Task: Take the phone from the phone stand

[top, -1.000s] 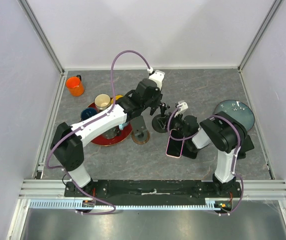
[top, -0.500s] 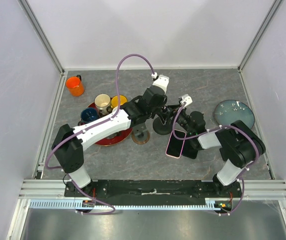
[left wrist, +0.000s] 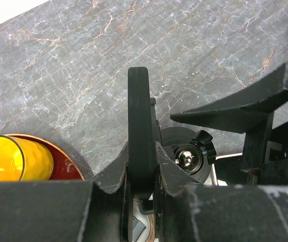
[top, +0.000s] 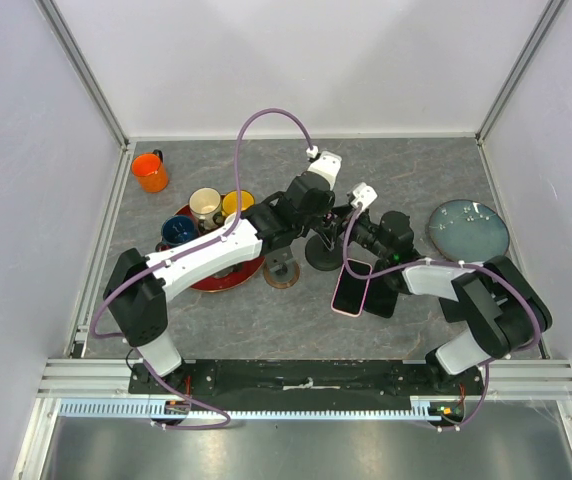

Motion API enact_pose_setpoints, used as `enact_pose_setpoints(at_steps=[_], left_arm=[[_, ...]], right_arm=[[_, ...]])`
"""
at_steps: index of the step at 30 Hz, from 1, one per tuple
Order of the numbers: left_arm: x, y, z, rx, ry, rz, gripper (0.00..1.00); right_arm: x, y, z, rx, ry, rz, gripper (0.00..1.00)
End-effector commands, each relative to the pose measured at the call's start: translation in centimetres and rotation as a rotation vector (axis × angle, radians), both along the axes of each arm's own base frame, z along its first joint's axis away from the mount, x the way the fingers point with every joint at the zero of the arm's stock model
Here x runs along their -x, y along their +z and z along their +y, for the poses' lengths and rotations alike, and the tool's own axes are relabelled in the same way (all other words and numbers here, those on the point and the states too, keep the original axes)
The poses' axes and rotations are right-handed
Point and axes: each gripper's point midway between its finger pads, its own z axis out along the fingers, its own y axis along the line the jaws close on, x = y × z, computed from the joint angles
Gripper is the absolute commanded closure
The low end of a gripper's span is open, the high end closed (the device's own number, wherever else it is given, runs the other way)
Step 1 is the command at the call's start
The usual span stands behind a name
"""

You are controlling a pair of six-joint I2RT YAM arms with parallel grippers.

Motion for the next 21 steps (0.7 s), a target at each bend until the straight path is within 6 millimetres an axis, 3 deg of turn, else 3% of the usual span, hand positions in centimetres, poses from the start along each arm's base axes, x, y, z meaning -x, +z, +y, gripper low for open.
enact_pose_setpoints(at_steps=[1, 10, 16, 19, 21], left_arm=[[1.4, 1.4, -1.7, -0.022, -0.124, -0.015, 0.98], [1.7, 1.6, -2.1, -0.026, -0.166, -0.015, 0.98], [1.8, 1.3, -2.0, -0.025, -0.174, -0.009, 0.98], [2.0, 1.5, -1.9, -0.005, -0.182, -0.006, 0.98], [2.2, 1.5, -1.8, 0.020, -0.203, 0.006, 0.98]], right_arm=[[-0.1, 3.8, 1.4, 0.054, 0.112, -0.103, 0.24], [-0.2, 4.9, 1.9, 0.079, 0.172, -0.110, 0.45], [-0.6, 5.5, 1.7, 0.064, 0.177, -0.105, 0.72], [-0.9, 5.2, 1.1, 0.062, 0.162, -0.095, 1.00], [-1.0, 4.8, 0.5, 0.057, 0.153, -0.090, 1.00]])
